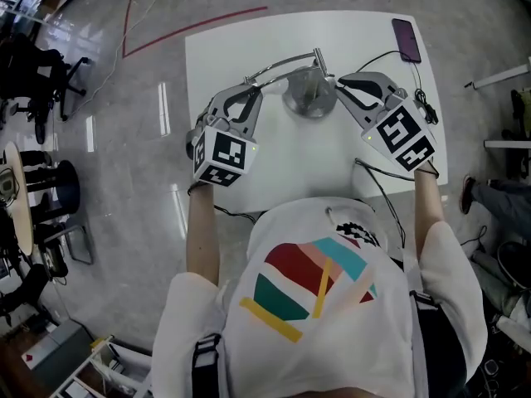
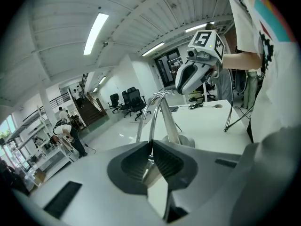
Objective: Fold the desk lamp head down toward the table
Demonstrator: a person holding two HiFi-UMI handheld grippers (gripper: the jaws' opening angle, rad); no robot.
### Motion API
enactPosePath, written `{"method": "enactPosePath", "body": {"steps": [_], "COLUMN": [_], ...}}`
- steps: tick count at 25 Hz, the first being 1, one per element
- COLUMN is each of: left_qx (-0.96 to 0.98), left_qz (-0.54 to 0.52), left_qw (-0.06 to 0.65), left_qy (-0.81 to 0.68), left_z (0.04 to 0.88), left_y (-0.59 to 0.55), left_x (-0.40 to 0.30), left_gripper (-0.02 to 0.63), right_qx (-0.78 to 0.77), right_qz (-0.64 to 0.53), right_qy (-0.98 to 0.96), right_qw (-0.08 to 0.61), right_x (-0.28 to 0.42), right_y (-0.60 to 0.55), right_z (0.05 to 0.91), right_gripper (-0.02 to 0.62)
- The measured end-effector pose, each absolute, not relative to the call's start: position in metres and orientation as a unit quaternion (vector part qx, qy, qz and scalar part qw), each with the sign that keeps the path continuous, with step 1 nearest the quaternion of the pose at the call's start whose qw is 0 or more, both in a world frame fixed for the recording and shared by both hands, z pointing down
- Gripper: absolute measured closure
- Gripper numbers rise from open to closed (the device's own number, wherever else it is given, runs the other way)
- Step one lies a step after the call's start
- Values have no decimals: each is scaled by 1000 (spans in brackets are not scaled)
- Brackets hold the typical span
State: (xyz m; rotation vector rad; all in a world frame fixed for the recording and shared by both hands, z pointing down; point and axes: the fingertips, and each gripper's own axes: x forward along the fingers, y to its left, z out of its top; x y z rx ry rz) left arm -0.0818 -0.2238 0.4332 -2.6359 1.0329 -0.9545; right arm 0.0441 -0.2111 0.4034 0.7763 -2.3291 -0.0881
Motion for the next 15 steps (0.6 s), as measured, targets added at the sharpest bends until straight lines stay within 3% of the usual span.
{"method": "enactPosePath", "body": {"steps": [15], "left_qx": [-871], "left_qz": [-353], "left_qw": [84], "left_qy": [332], "left_z": [442], "left_y": [-226], "left_x": [-77], "left_gripper": [546], "right_qx": [244], "right_qz": [-70], "right_qy": [-902], "right_qw": [348], "right_x": [25], "right_y": [-212], "right_z": [404], "right_gripper": [555]}}
